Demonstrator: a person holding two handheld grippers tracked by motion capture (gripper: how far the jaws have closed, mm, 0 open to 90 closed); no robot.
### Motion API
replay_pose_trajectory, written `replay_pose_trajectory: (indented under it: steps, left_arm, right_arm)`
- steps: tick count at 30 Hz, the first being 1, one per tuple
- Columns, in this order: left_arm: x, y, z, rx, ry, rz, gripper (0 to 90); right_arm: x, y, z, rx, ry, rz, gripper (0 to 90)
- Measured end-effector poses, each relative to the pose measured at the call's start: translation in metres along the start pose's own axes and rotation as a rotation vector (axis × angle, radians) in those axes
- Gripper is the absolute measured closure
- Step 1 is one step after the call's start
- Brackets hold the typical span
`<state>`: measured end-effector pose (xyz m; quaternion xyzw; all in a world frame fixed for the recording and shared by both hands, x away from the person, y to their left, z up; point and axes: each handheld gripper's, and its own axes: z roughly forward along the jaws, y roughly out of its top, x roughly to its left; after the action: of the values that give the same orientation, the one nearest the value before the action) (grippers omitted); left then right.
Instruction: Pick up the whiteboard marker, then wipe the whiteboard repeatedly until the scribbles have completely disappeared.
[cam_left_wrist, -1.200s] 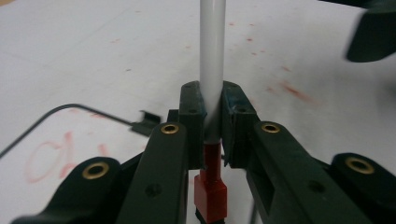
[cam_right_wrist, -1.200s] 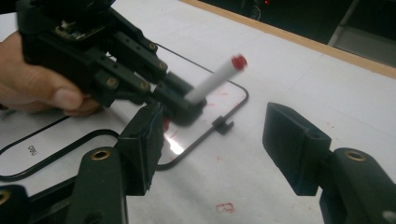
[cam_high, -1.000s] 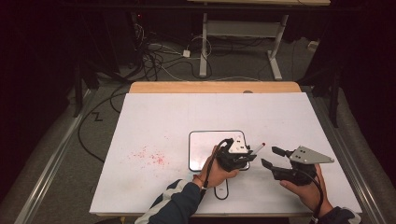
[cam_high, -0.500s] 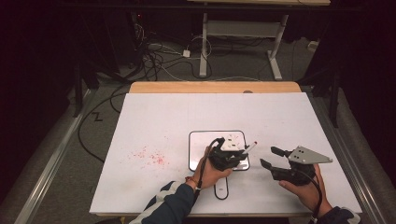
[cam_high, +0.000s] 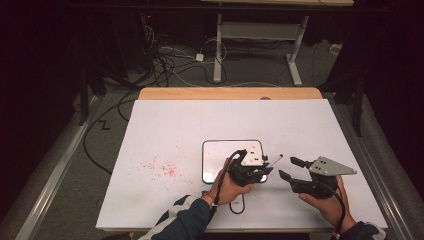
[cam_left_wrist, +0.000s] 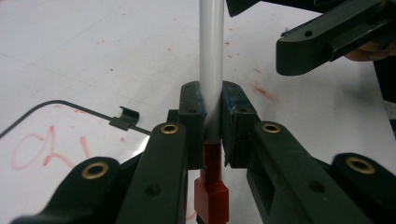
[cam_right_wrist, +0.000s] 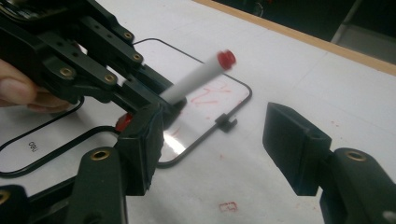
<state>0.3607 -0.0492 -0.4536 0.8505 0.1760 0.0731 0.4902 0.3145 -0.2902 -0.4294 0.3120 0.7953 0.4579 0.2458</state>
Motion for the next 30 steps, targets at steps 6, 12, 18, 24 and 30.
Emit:
replay_pose_trajectory:
  steps: [6,12,18,24,30]
  left_arm:
    - [0.000,-0.004,-0.006,-0.012,0.019,0.031,78.4]
    - [0.002,-0.008,-0.017,-0.046,0.026,0.033,78.3]
    - [0.005,-0.011,-0.023,-0.088,0.017,0.005,78.3]
    - [-0.001,-0.007,-0.023,-0.117,-0.017,0.015,78.3]
    - [-0.004,-0.009,-0.024,-0.113,-0.013,0.021,78.2]
  right_arm:
    - [0.004,0.004,0.003,-0.007,0.020,-0.005,39.2]
    - [0.008,0.007,0.001,-0.058,0.044,0.007,41.5]
    - [0.014,0.011,0.002,-0.069,0.087,0.003,41.7]
    - [0.019,0.025,0.006,-0.108,0.139,0.029,43.1]
    - [0.023,0.034,0.013,-0.120,0.170,0.037,53.8]
